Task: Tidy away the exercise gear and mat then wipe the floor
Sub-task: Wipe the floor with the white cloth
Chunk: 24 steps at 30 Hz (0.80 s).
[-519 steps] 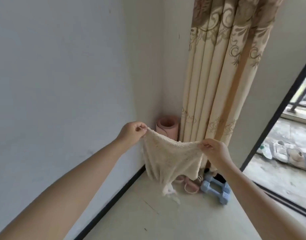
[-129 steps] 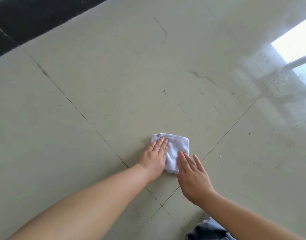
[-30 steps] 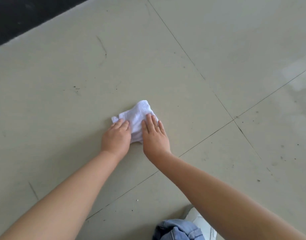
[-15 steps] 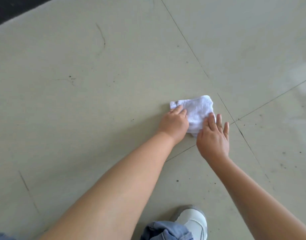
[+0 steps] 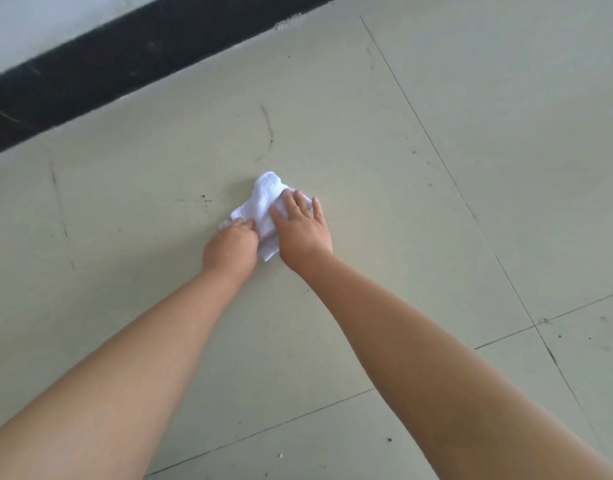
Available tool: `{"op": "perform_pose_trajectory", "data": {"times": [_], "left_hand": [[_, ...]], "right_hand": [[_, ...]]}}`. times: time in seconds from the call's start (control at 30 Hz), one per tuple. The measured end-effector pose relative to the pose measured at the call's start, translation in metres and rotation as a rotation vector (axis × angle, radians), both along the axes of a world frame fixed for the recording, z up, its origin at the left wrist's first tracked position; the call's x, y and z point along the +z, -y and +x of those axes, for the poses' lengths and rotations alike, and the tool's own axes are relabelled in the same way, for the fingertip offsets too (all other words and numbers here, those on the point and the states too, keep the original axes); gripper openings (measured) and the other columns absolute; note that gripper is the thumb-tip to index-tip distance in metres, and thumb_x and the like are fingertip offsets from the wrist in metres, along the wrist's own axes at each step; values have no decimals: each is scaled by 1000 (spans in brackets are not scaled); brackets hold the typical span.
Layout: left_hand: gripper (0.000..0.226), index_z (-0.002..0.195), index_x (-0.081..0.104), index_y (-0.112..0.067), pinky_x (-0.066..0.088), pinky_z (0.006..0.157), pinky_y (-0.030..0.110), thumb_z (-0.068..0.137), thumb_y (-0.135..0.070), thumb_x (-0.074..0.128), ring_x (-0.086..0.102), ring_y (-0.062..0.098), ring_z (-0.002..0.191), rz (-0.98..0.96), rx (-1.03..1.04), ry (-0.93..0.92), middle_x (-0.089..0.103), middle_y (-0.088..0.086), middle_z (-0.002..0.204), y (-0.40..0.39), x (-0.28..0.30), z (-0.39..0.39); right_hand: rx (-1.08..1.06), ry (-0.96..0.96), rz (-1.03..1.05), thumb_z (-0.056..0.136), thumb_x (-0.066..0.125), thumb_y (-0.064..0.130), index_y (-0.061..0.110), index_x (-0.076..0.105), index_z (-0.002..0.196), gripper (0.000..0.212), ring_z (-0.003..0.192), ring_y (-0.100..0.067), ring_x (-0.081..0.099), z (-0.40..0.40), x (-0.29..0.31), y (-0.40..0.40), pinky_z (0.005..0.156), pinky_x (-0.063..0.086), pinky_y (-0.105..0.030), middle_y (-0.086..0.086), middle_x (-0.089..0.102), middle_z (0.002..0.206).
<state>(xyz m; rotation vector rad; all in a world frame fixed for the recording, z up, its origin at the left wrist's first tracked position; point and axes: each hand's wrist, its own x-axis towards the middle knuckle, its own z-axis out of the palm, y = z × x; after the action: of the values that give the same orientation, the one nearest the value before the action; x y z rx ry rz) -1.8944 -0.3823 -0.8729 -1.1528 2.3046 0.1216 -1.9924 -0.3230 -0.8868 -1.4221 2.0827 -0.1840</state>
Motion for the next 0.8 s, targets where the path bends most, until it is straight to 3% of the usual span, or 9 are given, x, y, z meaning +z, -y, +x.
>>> {"op": "perform_pose_trajectory", "data": {"times": [0.2, 0.33, 0.37, 0.43, 0.5, 0.6, 0.67, 0.73, 0.8], "left_hand": [[35, 129, 50, -6, 43, 103, 39, 97, -14, 39, 43, 26, 133, 212, -89, 89, 41, 9, 145, -31, -8, 32], [32, 122, 58, -1, 45, 103, 37, 94, -11, 48, 44, 27, 134, 377, -237, -40, 47, 15, 141, -81, 0, 17], [28, 110, 66, 1, 53, 92, 36, 84, -9, 61, 55, 27, 126, 374, -349, -104, 59, 17, 128, -96, -2, 15], [25, 65, 76, -4, 60, 55, 27, 43, -12, 86, 75, 23, 84, 318, -500, -184, 77, 9, 80, -123, -4, 11], [33, 39, 68, -8, 52, 41, 17, 14, -17, 88, 72, 19, 55, 275, -501, -270, 69, 3, 50, -135, -2, -3], [31, 44, 70, -6, 53, 53, 20, 23, -17, 89, 69, 22, 57, 254, -571, -179, 68, 8, 52, -130, 13, -20], [38, 28, 60, -9, 48, 43, 15, 3, -17, 87, 63, 16, 40, 254, -553, -298, 58, 3, 35, -120, 10, -18], [42, 24, 55, -10, 42, 39, 11, -2, -19, 87, 61, 13, 37, 289, -575, -353, 54, 0, 31, -108, 6, -13], [29, 54, 72, -5, 51, 57, 18, 38, -21, 89, 71, 20, 69, 339, -577, -197, 71, 9, 63, -88, 21, -4]], "right_hand": [[86, 40, 57, 97, 31, 9, 16, 7, 150, 59, 147, -16, -7, 21, 8, -66, 117, -14, -35, -1, -7, 159], [-79, -19, 192, 92, 27, 1, 13, 15, 149, 59, 148, -19, 1, 24, 16, -134, 113, -15, -35, -5, 5, 159], [-142, -77, 190, 87, 28, -3, 11, 28, 146, 61, 147, -23, 14, 24, 15, -150, 114, -8, -38, -8, 20, 157], [-227, -219, 169, 65, 47, -2, 8, 64, 119, 58, 123, -32, 54, 23, 11, -177, 111, 22, -48, -12, 59, 131], [-224, -293, 211, 54, 55, 0, 7, 73, 100, 49, 103, -36, 67, 16, 6, -192, 107, 30, -50, -12, 71, 111], [-293, -247, 203, 76, 43, -10, 1, 61, 121, 49, 129, -38, 46, 10, 14, -189, 113, 13, -49, -13, 54, 136], [-267, -173, 239, 92, 32, -5, 8, 35, 142, 51, 147, -27, 11, 7, 18, -179, 118, -2, -39, -5, 22, 156], [-239, -121, 260, 97, 28, 2, 13, 20, 148, 53, 148, -23, -3, 7, 17, -167, 119, -6, -34, 0, 6, 159], [-200, -124, 256, 99, 26, 7, 13, 13, 149, 52, 148, -23, -5, 18, 17, -149, 119, -7, -33, -2, 1, 159]]}}
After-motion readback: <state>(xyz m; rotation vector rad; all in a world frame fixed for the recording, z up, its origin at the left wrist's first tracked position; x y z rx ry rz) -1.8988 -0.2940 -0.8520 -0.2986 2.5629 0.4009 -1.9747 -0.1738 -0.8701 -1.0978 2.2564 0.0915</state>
